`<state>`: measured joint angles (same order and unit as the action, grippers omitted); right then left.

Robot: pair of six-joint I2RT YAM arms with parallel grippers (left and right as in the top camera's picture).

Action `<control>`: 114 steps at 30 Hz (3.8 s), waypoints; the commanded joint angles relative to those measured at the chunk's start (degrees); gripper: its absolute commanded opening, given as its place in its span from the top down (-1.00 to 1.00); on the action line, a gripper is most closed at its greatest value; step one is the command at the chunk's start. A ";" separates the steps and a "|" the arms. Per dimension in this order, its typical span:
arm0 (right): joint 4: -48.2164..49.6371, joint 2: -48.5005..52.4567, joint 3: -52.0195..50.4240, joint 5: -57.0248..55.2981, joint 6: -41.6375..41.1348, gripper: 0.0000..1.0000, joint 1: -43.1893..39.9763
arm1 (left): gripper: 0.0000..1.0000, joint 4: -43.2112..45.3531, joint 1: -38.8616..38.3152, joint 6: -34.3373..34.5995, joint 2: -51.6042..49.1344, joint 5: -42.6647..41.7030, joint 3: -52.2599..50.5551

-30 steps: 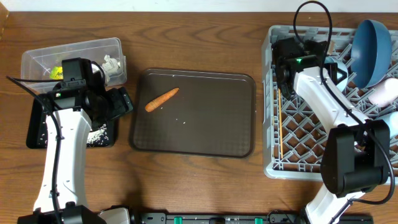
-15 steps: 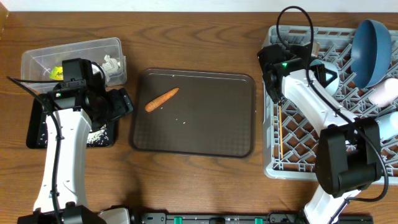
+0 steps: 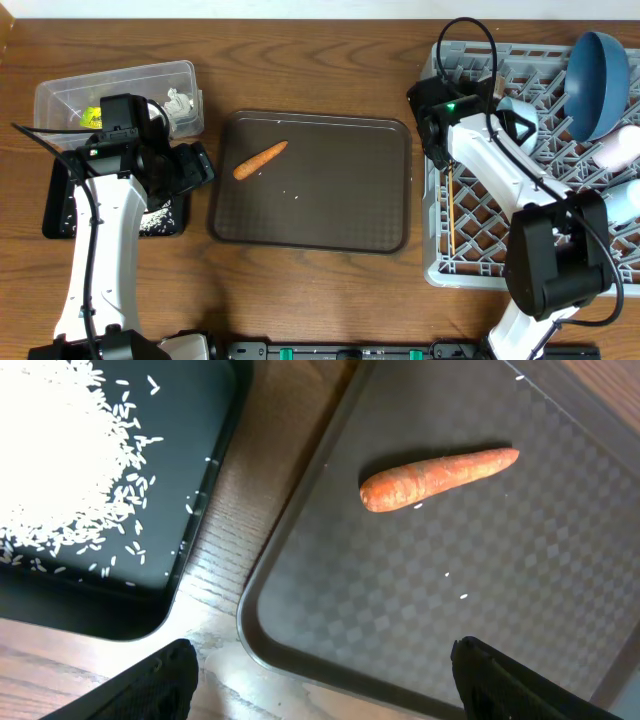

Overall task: Sort waste into correct bins and load items into the dishwasher rack
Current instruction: 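Lower the light-blue bowl upright into the dish rack, then open the right gripper and withdraw it from the bowl in the rack, then reach the left gripper to the orange carrot and grasp it, then lift the carrot and carry it left over the black tray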

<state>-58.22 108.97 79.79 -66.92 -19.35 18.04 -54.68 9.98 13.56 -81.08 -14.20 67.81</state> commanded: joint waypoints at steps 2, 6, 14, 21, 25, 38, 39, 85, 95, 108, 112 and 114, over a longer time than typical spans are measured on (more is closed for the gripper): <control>-1.53 0.94 -0.44 10.40 -3.39 0.19 0.96 | -0.67 -0.24 0.24 0.52 -0.28 0.31 0.61; -3.69 0.92 -0.44 10.43 -5.35 0.05 1.16 | -0.67 -0.22 0.24 0.55 -0.28 0.31 0.61; -7.91 -0.09 -0.39 11.06 -12.11 -0.15 1.16 | -0.68 -0.37 0.24 0.52 -0.28 0.31 0.61; -5.42 -5.86 -0.37 23.67 -5.27 -0.37 1.40 | -0.67 -0.35 0.24 0.52 -0.28 0.33 0.61; -2.91 -10.29 -0.37 37.09 2.45 -0.39 1.42 | -0.67 -0.35 0.24 0.52 -0.28 0.33 0.61; 0.46 -21.81 -0.35 78.93 10.19 -0.58 3.21 | -0.68 -0.04 0.17 0.46 -0.28 0.39 0.61; 1.49 -21.55 -0.35 81.09 11.82 -0.58 4.07 | -0.68 -0.02 0.20 0.46 -0.28 0.39 0.61; -20.63 -35.19 -0.35 58.31 3.15 -0.64 -13.64 | -0.68 24.79 -19.43 -30.49 -26.82 8.22 4.07; -20.72 -35.19 -0.35 58.31 3.15 -0.63 -13.64 | -0.52 22.43 -21.27 -29.29 -30.49 11.10 3.56; -20.87 -35.19 -0.35 58.31 3.15 -0.61 -13.64 | 0.07 19.98 -21.27 -28.17 -30.58 10.99 3.28; -20.96 -35.19 -0.35 58.29 3.15 -0.61 -13.64 | 0.09 19.93 -21.27 -26.29 -30.58 10.99 3.28; -21.00 -35.19 -0.35 58.29 3.15 -0.60 -13.64 | 0.18 19.30 -21.27 -26.32 -30.58 10.99 3.30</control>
<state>-78.91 73.71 79.33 -7.97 -16.93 4.82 -34.59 -11.35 -13.85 -111.11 -3.86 70.96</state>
